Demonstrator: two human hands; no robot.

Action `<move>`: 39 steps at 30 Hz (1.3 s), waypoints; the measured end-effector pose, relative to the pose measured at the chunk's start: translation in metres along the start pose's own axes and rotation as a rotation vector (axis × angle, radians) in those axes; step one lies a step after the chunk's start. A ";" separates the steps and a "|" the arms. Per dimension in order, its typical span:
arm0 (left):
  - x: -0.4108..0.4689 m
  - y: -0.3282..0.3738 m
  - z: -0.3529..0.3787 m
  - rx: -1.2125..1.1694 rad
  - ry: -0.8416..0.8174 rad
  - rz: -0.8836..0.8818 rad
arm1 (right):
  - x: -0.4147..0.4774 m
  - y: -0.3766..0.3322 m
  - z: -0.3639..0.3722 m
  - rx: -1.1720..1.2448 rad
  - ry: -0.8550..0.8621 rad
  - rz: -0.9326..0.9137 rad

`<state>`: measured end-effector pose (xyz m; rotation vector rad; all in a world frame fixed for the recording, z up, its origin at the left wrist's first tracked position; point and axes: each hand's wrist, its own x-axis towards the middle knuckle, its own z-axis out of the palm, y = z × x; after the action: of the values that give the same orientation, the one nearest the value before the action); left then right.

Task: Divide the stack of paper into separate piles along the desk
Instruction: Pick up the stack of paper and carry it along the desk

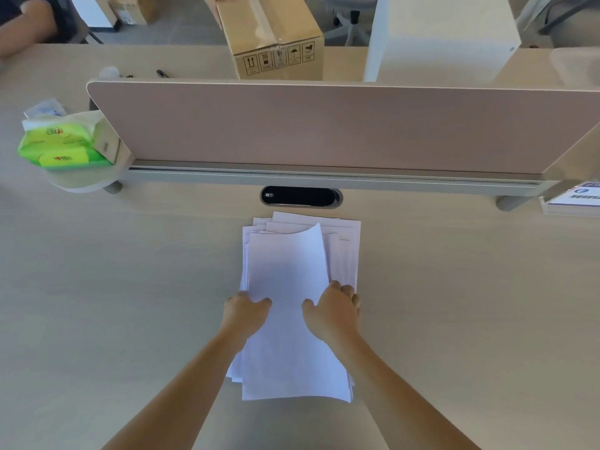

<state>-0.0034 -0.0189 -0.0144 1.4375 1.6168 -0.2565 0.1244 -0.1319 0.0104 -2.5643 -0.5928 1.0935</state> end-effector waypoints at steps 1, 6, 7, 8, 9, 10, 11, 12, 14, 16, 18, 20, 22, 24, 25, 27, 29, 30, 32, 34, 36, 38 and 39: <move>0.000 -0.001 0.000 0.000 0.002 0.002 | 0.000 -0.001 0.000 0.078 -0.007 0.003; -0.001 -0.001 -0.001 -0.002 -0.005 0.001 | 0.011 0.008 -0.009 0.508 -0.062 0.100; 0.000 -0.003 0.000 -0.005 0.000 0.005 | 0.013 0.012 -0.011 0.507 -0.073 0.105; 0.001 -0.003 0.000 -0.008 0.006 0.005 | 0.014 0.017 -0.012 0.477 -0.090 0.105; 0.001 -0.004 0.002 -0.009 0.014 0.015 | 0.014 0.021 -0.014 0.438 -0.107 0.094; -0.002 -0.002 0.002 0.000 0.024 0.016 | 0.014 0.024 -0.014 0.412 -0.112 0.074; -0.001 -0.003 0.003 0.007 0.030 0.017 | 0.014 0.028 -0.015 0.410 -0.107 0.055; -0.002 -0.002 0.002 0.000 0.025 0.000 | 0.014 0.030 -0.015 0.430 -0.093 0.037; -0.004 0.000 -0.003 -0.020 0.012 -0.004 | 0.012 0.034 -0.019 0.493 -0.065 0.004; -0.009 0.001 -0.010 -0.059 0.018 0.010 | 0.009 0.035 -0.025 0.579 -0.060 -0.047; -0.011 0.001 -0.019 -0.083 0.054 0.062 | 0.005 0.035 -0.032 0.665 -0.061 -0.109; -0.016 0.006 -0.028 -0.185 0.086 0.146 | 0.001 0.034 -0.040 0.742 -0.046 -0.161; -0.030 0.016 -0.036 -0.405 0.029 0.217 | -0.005 0.030 -0.048 0.838 -0.038 -0.202; -0.047 0.023 -0.043 -0.556 -0.004 0.304 | -0.013 0.027 -0.057 0.932 -0.034 -0.266; -0.056 0.027 -0.047 -0.579 0.015 0.359 | -0.018 0.024 -0.063 0.982 -0.043 -0.310; -0.072 0.031 -0.054 -0.600 0.083 0.445 | -0.028 0.020 -0.070 1.097 -0.077 -0.381; -0.085 0.031 -0.059 -0.619 0.124 0.520 | -0.036 0.017 -0.075 1.209 -0.113 -0.405; -0.091 0.031 -0.061 -0.619 0.145 0.561 | -0.038 0.016 -0.075 1.252 -0.135 -0.400; -0.100 0.026 -0.062 -0.609 0.179 0.614 | -0.044 0.011 -0.074 1.292 -0.197 -0.352; -0.111 0.021 -0.065 -0.591 0.224 0.659 | -0.049 0.005 -0.070 1.251 -0.216 -0.320; -0.117 0.014 -0.070 -0.607 0.267 0.682 | -0.058 -0.003 -0.065 1.206 -0.221 -0.338; -0.122 0.005 -0.079 -0.640 0.268 0.689 | -0.070 -0.013 -0.060 1.187 -0.223 -0.377; -0.122 0.000 -0.085 -0.664 0.258 0.689 | -0.076 -0.018 -0.057 1.180 -0.214 -0.395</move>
<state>-0.0587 -0.0437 0.1214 1.4157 1.1279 0.8141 0.1138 -0.1586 0.1027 -1.2742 -0.3075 1.0918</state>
